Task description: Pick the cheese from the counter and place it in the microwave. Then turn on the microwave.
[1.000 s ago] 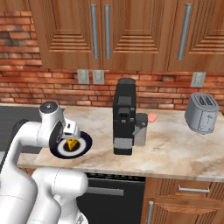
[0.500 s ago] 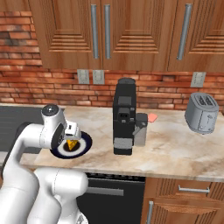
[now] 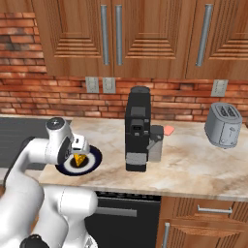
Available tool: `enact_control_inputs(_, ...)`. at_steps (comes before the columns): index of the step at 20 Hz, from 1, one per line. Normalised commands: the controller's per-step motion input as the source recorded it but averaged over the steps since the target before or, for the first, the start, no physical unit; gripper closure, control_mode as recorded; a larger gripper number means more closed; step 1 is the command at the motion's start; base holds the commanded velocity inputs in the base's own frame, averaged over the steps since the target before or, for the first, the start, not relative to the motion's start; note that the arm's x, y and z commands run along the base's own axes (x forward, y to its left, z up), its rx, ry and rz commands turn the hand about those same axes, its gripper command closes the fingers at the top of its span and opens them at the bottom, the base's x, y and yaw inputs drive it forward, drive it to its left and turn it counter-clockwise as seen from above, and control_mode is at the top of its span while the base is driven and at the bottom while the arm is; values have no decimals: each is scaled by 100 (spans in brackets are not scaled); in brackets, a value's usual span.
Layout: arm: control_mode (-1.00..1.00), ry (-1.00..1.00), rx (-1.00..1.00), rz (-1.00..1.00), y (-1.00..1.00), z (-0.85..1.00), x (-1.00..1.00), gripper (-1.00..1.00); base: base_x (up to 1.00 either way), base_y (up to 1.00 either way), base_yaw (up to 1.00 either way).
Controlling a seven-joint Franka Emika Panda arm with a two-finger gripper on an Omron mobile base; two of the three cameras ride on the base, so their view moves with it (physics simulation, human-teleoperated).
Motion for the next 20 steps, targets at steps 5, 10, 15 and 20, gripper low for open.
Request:
enact_control_inputs(5,-100,0,0,0,0,-14,14,-100,0,0,0)
enact_control_inputs(10,-100,0,0,0,0,-9,15,-100,0,0,0)
enact_control_inputs(15,-100,1,0,0,0,-16,16,-100,0,0,0)
enact_control_inputs(20,-100,2,0,0,0,-21,14,-100,0,0,0)
